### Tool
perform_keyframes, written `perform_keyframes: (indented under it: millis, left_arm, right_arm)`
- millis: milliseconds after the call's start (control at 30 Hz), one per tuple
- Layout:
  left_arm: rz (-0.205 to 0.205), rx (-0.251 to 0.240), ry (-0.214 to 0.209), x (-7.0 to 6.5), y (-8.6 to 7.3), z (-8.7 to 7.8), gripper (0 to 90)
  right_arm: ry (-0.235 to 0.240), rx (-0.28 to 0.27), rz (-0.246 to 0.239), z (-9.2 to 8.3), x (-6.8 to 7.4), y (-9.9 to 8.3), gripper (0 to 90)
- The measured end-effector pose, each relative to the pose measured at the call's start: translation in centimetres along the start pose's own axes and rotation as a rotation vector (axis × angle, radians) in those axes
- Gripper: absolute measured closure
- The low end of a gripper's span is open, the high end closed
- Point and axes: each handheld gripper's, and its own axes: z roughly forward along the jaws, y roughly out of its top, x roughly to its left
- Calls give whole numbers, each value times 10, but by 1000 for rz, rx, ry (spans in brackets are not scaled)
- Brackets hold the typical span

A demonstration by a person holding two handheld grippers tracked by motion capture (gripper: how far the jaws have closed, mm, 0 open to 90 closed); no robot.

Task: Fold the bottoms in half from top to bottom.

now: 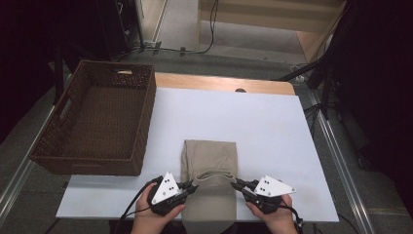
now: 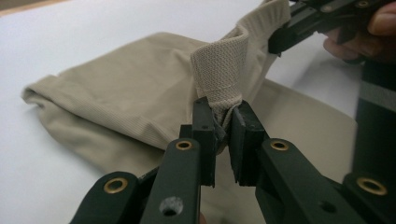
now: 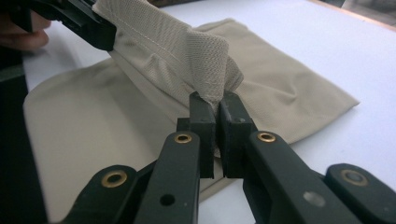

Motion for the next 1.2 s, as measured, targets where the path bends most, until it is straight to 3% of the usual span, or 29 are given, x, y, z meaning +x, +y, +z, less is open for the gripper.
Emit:
perform_keyframes:
  millis: [200,567,867,1033,1100,1200]
  left_arm:
    - [34,33,-11,-12,-6,-9,818]
    - [88,74,-53,-32,-13,-28,811]
    - [75,115,-102,-47,-21,-34,810]
    - [61,147,-148,-49,-24,-33,805]
    - [51,159,-173,-47,-24,-33,757]
    - [7,108,-189,-40,-21,-39,590]
  right_arm:
    - [34,7,18,-5,12,-8,842]
    - [64,28,-67,-22,35,-12,838]
    - [102,63,-73,-29,47,-20,836]
    - [117,76,-67,-32,49,-24,828]
    - [140,80,-40,-33,48,-26,740]
    - [168,82,16,-37,47,-24,479]
